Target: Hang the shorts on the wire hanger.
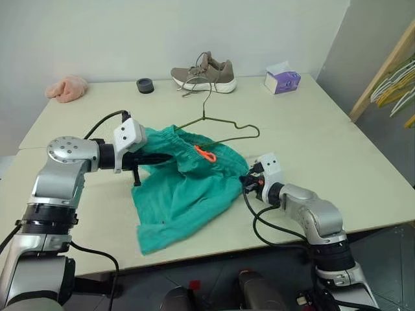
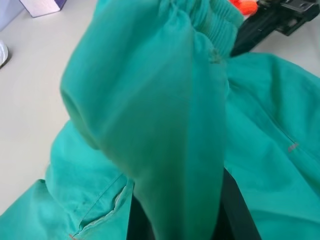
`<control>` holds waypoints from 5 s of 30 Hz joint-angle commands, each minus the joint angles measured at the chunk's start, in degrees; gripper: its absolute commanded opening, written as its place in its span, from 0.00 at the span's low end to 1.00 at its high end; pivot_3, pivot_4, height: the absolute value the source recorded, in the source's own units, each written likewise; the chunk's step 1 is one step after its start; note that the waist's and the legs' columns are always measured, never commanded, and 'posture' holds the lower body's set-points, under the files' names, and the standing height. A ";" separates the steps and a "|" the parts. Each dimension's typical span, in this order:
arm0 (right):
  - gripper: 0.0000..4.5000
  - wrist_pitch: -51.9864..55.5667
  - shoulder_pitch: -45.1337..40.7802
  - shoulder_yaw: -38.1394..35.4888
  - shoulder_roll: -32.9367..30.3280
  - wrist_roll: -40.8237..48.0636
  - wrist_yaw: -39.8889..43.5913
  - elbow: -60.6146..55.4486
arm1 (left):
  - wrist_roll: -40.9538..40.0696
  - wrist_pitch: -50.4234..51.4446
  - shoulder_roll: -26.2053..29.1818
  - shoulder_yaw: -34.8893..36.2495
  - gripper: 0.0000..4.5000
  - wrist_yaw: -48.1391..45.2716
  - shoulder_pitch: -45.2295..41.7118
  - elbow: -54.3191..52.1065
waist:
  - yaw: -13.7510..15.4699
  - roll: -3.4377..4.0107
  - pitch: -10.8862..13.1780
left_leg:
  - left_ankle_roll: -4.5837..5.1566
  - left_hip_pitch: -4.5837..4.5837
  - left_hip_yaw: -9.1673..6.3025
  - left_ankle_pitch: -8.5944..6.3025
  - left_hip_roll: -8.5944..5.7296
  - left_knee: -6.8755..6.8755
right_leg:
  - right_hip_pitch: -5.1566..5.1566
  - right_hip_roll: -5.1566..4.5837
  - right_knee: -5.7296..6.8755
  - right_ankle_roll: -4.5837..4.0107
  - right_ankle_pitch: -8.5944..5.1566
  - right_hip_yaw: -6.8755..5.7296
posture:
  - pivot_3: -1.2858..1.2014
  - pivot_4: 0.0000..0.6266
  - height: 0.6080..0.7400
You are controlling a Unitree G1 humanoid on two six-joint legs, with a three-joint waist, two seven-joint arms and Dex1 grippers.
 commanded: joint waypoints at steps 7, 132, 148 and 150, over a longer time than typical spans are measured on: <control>0.00 -5.78 -2.17 -4.92 -11.57 1.42 6.37 1.59 | -6.25 7.41 7.09 4.04 0.00 -4.04 3.80 -7.55 | 0.10 0.00 0.00 | 0.00 0.01 -0.01 0.00 0.01 -0.01 | 0.01 0.01 -0.02 0.04 -0.02 -0.02 | 0.46 0.14 1.00; 0.00 0.55 -16.05 11.12 -31.22 4.01 39.30 -0.93 | -1.87 -4.15 -5.24 4.48 0.71 12.57 -3.55 10.12 | -0.98 0.01 0.00 | 0.07 -0.06 -0.09 -0.04 0.00 0.03 | 0.01 -0.06 -0.13 -0.01 0.01 -0.10 | 0.44 0.12 1.00; 0.00 35.54 8.98 -21.04 -23.62 14.66 17.38 -17.67 | -17.61 14.01 -4.06 1.05 0.91 0.30 6.86 -15.27 | -0.98 0.01 0.00 | 0.05 -0.16 -0.39 -0.04 -0.11 0.04 | 0.14 -0.46 -0.11 0.05 -0.02 -0.48 | 0.41 0.18 1.00; 0.00 40.17 11.39 -27.69 -21.57 13.48 14.08 -19.78 | -20.65 18.25 -4.94 -0.32 0.91 -0.79 5.53 -18.49 | -1.12 0.06 0.00 | 0.05 -0.13 -0.46 -0.04 -0.13 0.04 | 0.21 -0.44 -0.14 0.15 -0.08 -0.55 | 0.40 0.19 1.00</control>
